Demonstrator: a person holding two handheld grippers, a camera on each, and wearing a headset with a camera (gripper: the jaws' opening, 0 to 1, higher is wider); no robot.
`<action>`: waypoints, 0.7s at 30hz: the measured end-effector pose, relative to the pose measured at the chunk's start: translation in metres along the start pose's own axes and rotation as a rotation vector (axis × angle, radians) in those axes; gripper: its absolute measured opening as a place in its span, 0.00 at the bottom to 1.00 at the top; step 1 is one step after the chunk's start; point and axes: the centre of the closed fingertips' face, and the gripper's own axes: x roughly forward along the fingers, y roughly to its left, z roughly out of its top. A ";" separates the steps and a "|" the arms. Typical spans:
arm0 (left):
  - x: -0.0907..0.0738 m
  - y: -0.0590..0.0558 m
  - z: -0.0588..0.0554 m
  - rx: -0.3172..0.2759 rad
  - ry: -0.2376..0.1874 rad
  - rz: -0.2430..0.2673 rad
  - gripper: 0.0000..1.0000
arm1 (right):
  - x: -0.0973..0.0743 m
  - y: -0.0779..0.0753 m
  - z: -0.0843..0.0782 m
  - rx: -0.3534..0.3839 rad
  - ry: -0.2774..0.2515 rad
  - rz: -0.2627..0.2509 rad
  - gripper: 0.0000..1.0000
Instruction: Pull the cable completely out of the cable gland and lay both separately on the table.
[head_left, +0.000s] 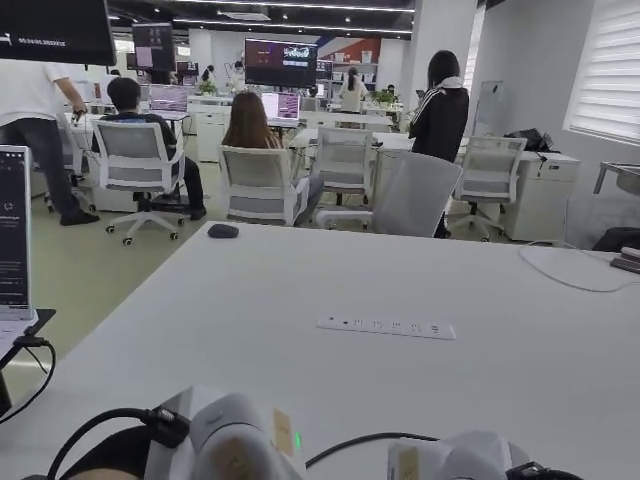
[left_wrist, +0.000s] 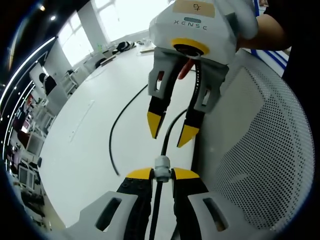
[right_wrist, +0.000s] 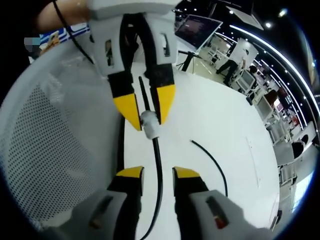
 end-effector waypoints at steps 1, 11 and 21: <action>0.000 0.000 0.000 0.002 -0.002 0.002 0.15 | 0.001 0.001 0.006 -0.017 -0.016 0.003 0.21; -0.011 0.000 -0.001 -0.033 -0.053 0.011 0.15 | 0.005 0.004 0.029 -0.083 -0.052 0.011 0.03; -0.020 0.006 -0.010 -0.062 -0.063 0.031 0.15 | 0.003 -0.003 0.020 -0.074 -0.039 -0.007 0.03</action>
